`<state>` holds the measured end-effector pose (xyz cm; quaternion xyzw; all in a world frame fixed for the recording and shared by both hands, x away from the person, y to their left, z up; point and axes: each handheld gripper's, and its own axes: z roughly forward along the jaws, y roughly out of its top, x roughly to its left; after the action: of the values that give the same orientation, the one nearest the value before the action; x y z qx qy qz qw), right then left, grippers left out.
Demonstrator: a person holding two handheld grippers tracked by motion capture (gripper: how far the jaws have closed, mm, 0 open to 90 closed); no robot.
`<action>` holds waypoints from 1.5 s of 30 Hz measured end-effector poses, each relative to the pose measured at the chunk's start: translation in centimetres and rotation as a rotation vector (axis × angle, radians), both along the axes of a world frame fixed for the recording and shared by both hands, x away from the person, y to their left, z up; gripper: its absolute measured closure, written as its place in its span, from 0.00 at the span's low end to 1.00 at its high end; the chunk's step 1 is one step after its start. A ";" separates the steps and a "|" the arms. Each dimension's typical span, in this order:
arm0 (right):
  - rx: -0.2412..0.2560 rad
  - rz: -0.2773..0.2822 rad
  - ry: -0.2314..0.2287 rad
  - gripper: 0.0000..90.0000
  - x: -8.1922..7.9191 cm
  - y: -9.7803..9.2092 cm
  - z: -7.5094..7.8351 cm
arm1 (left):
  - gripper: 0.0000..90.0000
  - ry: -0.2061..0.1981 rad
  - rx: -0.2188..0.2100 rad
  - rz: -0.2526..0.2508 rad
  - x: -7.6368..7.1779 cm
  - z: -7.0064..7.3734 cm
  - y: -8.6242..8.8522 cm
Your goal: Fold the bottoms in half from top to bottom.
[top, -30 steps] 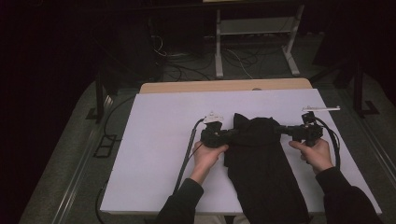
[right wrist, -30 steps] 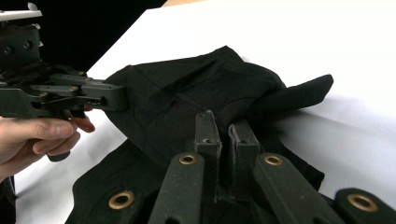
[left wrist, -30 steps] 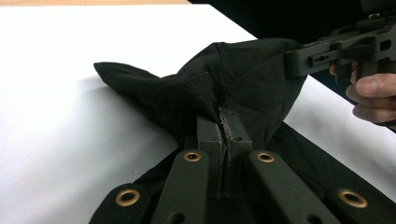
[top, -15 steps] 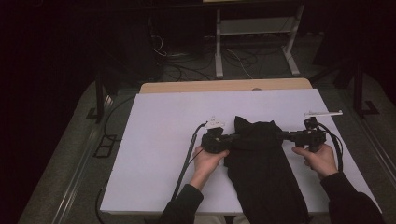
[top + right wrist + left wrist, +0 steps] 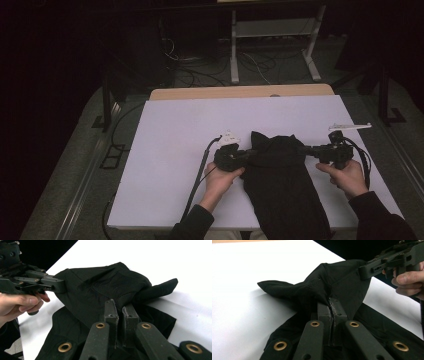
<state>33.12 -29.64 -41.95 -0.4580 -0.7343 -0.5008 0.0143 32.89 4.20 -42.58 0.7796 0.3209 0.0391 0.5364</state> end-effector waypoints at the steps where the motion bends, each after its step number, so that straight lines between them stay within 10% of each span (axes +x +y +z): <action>1: -0.002 0.003 0.000 0.93 -0.2 0.0 0.0 | 0.97 0.002 0.001 -0.001 -0.2 0.0 0.0; 37: -0.129 0.031 0.094 0.92 -3.5 0.7 -2.3 | 0.96 0.081 0.127 -0.169 -3.8 -2.6 -0.2; 45: -0.170 0.015 0.058 0.80 -4.1 0.9 -2.3 | 0.96 0.091 0.137 -0.187 -3.6 -3.4 -0.8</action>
<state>29.01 -28.79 -44.23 -0.4664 -0.7768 -0.4232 0.0003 29.26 3.43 -45.94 0.8419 0.2674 -0.0244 0.4681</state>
